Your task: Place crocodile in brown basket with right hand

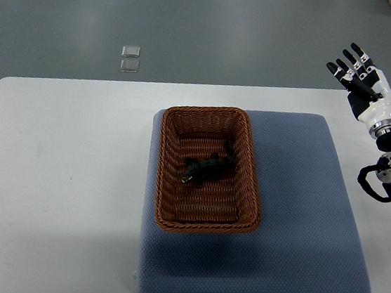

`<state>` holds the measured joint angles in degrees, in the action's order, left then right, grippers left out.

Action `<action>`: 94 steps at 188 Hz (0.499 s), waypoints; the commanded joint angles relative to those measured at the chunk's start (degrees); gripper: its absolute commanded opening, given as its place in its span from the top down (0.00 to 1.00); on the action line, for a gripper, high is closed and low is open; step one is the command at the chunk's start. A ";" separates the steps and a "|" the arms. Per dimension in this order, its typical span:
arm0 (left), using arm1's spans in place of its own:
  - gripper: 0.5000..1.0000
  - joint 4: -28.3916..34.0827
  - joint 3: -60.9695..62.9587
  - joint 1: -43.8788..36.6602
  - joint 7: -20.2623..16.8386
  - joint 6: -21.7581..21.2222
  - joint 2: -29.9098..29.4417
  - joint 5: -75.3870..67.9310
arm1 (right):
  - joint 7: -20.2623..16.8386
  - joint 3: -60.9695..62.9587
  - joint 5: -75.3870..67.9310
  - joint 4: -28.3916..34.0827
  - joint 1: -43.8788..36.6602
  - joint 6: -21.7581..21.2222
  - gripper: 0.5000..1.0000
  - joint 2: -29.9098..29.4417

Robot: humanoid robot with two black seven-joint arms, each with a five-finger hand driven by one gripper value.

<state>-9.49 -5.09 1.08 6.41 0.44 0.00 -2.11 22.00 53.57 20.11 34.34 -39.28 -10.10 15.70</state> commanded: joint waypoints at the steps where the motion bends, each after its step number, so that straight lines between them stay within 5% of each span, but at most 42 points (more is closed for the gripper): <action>1: 0.00 0.00 -0.01 0.07 -0.08 0.00 0.00 0.00 | -0.46 -0.83 0.11 -0.24 0.61 0.25 0.18 -1.02; 94: 0.00 0.00 -0.01 -0.02 0.00 0.00 0.00 0.00 | -1.26 -0.30 -0.33 -0.24 2.81 0.87 0.16 -4.36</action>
<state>-9.49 -5.11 1.08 6.41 0.44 0.00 -2.11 20.61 53.25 19.74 34.12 -36.59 -9.23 11.29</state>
